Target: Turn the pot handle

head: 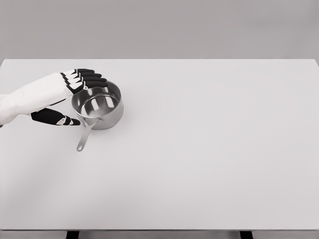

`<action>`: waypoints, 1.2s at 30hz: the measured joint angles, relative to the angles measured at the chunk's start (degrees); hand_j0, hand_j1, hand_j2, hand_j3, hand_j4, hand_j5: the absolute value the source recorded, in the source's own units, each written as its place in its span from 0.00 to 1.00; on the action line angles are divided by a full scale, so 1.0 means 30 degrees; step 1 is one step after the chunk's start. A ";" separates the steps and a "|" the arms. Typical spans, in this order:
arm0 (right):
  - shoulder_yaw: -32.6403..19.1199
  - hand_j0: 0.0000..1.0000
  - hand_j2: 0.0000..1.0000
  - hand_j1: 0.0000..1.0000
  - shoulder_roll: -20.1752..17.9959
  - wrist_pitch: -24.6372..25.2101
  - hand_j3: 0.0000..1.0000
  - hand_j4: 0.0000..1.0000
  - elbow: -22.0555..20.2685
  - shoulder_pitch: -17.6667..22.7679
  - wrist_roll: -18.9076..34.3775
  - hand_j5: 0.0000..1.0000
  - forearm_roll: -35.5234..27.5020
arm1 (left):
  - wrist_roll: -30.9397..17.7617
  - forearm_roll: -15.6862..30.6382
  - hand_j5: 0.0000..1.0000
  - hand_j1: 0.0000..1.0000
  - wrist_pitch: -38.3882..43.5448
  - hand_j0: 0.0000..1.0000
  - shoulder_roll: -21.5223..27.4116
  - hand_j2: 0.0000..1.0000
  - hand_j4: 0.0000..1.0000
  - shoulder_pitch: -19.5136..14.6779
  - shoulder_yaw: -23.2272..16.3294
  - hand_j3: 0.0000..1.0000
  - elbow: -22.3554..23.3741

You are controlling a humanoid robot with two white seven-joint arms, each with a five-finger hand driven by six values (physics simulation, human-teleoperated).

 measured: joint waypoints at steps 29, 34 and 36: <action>0.0028 1.00 1.00 1.00 0.0000 -0.0099 1.00 1.00 -0.0070 -0.0029 0.0023 1.00 0.0411 | -0.0589 -0.2317 1.00 1.00 -0.0001 1.00 -0.2230 1.00 1.00 0.2168 0.1370 1.00 0.0093; 0.0026 1.00 1.00 1.00 0.0000 -0.0106 1.00 1.00 -0.0070 -0.0029 0.0022 1.00 0.0411 | -0.0613 -0.2233 1.00 1.00 0.0003 1.00 -0.3253 1.00 1.00 0.2256 0.1471 1.00 0.0130; 0.0026 1.00 1.00 1.00 0.0000 -0.0106 1.00 1.00 -0.0070 -0.0029 0.0025 1.00 0.0412 | -0.0634 -0.2282 1.00 1.00 0.0001 1.00 -0.3827 1.00 1.00 0.2168 0.1092 1.00 0.0172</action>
